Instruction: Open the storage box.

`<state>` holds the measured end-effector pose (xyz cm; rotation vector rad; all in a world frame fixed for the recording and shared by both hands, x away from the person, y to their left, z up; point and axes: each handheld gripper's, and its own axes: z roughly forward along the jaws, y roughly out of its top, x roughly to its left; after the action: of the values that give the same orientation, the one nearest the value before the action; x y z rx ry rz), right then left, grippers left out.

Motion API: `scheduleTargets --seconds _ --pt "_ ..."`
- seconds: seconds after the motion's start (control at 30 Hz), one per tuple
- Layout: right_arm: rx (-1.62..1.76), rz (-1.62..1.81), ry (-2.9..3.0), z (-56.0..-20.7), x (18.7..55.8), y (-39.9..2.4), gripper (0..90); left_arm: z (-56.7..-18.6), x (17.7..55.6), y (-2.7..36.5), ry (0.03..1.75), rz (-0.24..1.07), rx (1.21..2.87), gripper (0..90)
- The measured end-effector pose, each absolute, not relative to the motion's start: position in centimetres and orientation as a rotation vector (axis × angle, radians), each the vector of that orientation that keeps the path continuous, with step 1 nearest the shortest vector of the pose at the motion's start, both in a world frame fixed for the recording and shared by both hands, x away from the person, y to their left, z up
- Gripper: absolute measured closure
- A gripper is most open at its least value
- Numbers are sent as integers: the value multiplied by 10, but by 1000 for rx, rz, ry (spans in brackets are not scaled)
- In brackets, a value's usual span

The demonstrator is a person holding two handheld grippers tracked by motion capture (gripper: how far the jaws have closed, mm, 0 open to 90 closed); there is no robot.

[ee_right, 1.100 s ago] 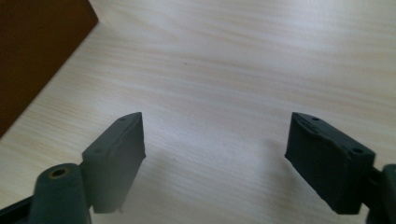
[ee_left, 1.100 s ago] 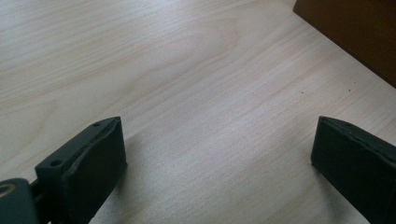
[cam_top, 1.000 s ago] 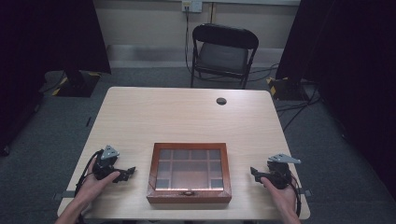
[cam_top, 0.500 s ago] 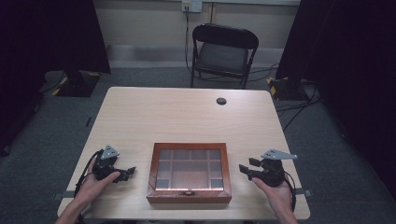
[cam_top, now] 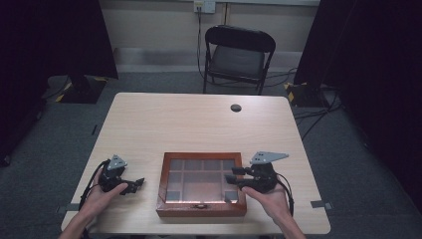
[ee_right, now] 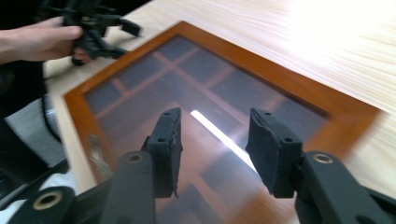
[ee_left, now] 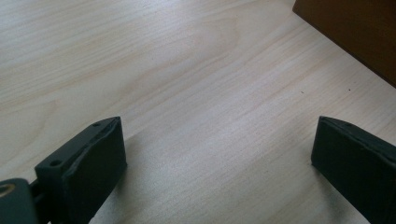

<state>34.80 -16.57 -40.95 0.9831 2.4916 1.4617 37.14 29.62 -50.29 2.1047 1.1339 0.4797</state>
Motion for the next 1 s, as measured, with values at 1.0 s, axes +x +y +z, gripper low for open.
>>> scheduleTargets --seconds 1.0 --pt "629 1470 2842 -441 323 -103 790 -500 370 297 1149 477 2097 91"
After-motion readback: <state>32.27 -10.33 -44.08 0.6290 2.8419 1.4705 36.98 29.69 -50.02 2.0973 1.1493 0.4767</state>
